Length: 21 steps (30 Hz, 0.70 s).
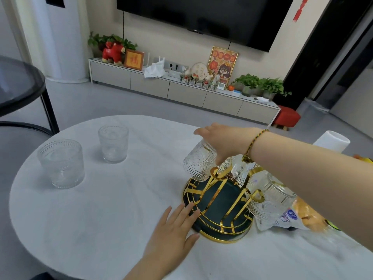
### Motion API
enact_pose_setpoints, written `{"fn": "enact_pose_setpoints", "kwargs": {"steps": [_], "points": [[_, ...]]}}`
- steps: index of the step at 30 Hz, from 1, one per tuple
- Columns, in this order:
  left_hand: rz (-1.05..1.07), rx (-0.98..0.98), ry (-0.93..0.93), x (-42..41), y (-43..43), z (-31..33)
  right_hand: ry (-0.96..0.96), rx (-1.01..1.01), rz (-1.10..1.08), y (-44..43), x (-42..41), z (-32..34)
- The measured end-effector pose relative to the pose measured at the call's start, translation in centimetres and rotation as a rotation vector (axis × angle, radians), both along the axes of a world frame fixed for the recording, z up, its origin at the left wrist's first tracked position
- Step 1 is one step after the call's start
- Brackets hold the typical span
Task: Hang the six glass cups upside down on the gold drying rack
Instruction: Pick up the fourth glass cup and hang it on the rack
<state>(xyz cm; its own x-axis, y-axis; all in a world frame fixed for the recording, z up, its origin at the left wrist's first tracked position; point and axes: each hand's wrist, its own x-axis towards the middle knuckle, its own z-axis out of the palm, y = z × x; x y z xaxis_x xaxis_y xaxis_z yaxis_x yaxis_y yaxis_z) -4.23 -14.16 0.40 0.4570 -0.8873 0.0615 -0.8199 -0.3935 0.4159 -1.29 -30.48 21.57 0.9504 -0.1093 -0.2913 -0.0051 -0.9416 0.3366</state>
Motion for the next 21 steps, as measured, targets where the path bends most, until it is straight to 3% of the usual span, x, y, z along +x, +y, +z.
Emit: {"fn": "enact_pose_setpoints", "kwargs": {"steps": [5, 21], "points": [[0.004, 0.012, 0.02, -0.02, 0.08, 0.31, -0.052, 0.141, -0.061, -0.07, 0.3, -0.5], [-0.001, 0.036, 0.016, 0.12, 0.0, 0.31, -0.036, 0.185, -0.1, -0.4, 0.15, -0.47]]}}
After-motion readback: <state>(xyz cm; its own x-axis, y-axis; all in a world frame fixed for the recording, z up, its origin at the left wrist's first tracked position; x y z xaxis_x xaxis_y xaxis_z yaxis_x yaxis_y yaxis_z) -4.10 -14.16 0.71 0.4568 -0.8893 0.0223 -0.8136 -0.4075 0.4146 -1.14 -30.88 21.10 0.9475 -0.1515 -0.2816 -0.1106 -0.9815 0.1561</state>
